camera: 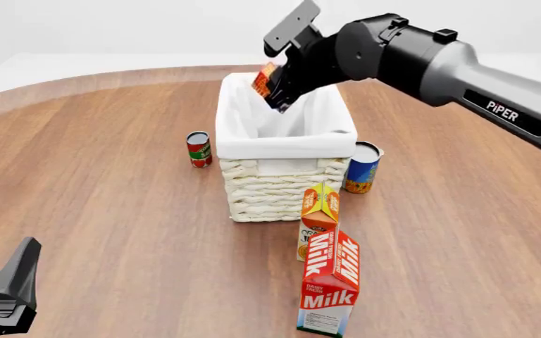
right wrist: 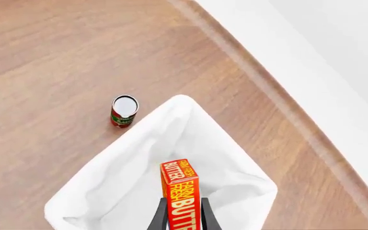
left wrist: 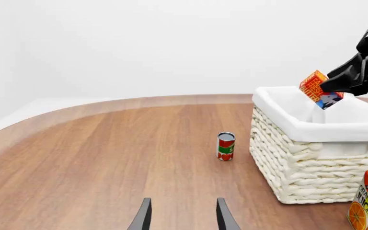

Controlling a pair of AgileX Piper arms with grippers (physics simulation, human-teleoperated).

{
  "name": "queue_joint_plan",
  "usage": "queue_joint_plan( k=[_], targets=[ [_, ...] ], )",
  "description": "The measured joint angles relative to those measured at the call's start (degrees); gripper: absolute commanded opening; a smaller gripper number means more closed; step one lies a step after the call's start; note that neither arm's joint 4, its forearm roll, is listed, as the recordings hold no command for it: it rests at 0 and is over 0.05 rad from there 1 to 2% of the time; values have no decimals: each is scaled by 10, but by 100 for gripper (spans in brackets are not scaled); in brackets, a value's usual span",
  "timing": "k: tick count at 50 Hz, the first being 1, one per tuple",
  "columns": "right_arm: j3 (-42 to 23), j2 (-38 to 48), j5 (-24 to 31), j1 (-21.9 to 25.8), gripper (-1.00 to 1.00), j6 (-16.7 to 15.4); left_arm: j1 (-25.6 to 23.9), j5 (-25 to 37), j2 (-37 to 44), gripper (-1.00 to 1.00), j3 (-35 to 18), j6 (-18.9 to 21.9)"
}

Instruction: Pick up the butter and put it in the basket.

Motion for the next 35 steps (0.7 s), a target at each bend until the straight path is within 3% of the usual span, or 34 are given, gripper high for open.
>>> queue_joint_plan(
  k=[35],
  targets=[
    [7, 29, -8, 1, -100, -12, 0, 0, 0, 100, 0, 0]
  ],
)
